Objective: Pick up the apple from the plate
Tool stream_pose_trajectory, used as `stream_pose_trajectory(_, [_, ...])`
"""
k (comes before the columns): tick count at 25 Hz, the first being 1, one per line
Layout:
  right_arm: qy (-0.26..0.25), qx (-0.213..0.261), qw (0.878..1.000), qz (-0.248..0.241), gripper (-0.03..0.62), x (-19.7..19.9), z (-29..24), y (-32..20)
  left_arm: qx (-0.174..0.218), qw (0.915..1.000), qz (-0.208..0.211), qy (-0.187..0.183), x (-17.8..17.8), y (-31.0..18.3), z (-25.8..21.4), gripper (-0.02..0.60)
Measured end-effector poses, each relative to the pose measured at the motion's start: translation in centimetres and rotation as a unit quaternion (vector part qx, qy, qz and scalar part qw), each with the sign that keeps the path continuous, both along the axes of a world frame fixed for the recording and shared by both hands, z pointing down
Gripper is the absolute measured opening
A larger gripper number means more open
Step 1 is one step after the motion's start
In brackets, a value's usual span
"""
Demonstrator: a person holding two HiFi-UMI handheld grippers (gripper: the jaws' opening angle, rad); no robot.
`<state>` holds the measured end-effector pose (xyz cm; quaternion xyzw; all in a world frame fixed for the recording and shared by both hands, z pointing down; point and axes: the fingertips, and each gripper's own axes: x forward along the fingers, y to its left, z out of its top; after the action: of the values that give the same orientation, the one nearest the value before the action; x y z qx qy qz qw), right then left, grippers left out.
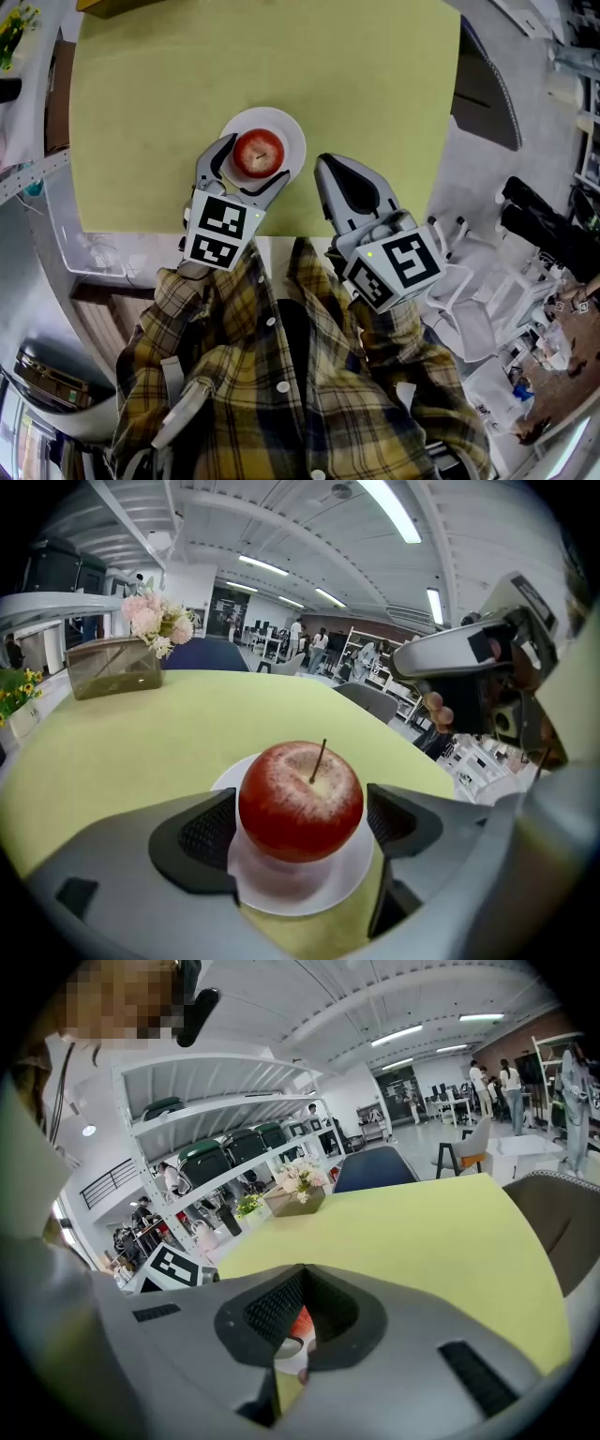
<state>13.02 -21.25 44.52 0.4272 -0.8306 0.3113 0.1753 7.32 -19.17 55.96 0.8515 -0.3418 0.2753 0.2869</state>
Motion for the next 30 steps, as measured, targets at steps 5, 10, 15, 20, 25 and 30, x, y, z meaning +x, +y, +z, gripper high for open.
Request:
stream_pose_trajectory(5, [-0.003, -0.003, 1.000, 0.006, -0.003, 0.1, 0.1, 0.1, 0.001, 1.0000, 0.003, -0.006, 0.1, 0.1, 0.1, 0.422])
stream_pose_trajectory(10, [-0.003, -0.005, 1.000, 0.006, -0.003, 0.2, 0.1, 0.1, 0.001, 0.9999, 0.003, -0.014, 0.0, -0.1, 0.2, 0.420])
stream_pose_trajectory(15, [-0.003, -0.004, 1.000, 0.006, -0.003, 0.3, 0.2, 0.1, 0.003, 0.9998, 0.005, -0.017, 0.1, -0.2, 0.1, 0.416])
stream_pose_trajectory(20, [-0.002, -0.005, 1.000, 0.008, -0.003, 0.3, 0.0, 0.1, 0.004, 0.9999, 0.005, -0.015, 0.2, -0.2, -0.1, 0.411])
stream_pose_trajectory(25, [-0.001, -0.002, 1.000, 0.008, -0.003, 0.3, -0.2, 0.1, 0.007, 0.9999, 0.004, -0.010, 0.0, -0.5, -0.6, 0.411])
stream_pose_trajectory(30, [0.002, 0.004, 1.000, 0.005, -0.003, 0.1, -0.9, 0.1, 0.008, 0.9999, 0.001, -0.007, -0.3, -0.7, -1.6, 0.411])
